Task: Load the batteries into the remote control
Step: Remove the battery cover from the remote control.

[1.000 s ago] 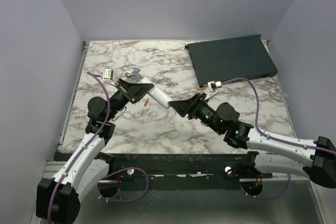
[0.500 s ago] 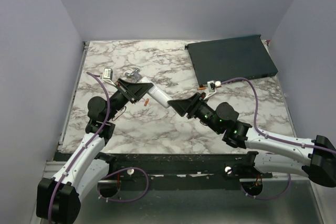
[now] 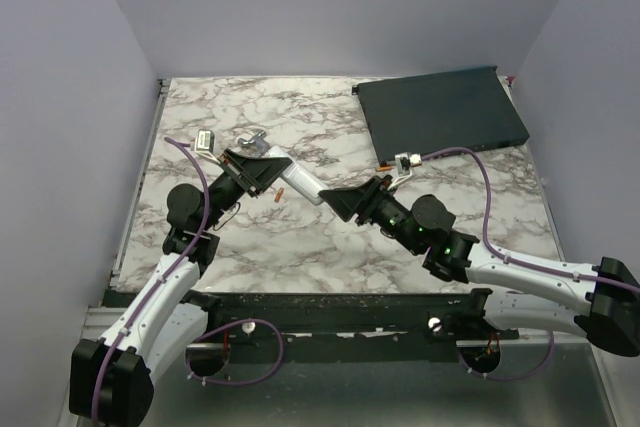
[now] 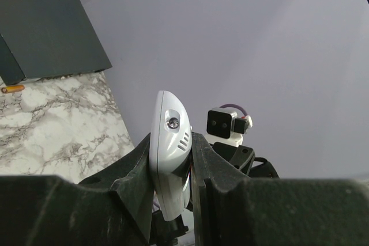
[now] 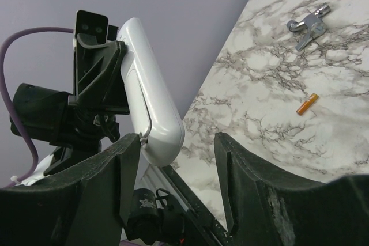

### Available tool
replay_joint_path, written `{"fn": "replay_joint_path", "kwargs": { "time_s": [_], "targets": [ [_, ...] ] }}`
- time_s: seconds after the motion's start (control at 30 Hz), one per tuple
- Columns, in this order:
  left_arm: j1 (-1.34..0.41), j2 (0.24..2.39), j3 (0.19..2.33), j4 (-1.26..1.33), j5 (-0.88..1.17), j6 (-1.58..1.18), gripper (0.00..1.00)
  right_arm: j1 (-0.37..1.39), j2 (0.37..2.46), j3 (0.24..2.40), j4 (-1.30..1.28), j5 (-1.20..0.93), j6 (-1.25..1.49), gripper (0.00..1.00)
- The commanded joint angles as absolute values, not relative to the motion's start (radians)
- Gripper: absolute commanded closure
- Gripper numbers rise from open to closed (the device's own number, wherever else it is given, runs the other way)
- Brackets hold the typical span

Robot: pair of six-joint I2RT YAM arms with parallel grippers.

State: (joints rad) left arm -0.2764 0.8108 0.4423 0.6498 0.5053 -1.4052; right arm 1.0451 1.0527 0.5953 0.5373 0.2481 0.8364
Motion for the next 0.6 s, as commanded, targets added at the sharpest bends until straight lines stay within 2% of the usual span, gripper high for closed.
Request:
{"fn": "replay_joint_path", "kwargs": {
  "time_s": [0.0, 0.57],
  "targets": [
    [-0.277, 0.812, 0.431, 0.689, 0.5, -1.41, 1.0, 1.041, 1.056, 0.59, 0.583, 0.249, 0.817, 0.38],
    [-0.278, 0.809, 0.454, 0.605, 0.482, -1.388, 1.0, 1.041, 1.024, 0.561, 0.589, 0.245, 0.804, 0.37]
  ]
}}
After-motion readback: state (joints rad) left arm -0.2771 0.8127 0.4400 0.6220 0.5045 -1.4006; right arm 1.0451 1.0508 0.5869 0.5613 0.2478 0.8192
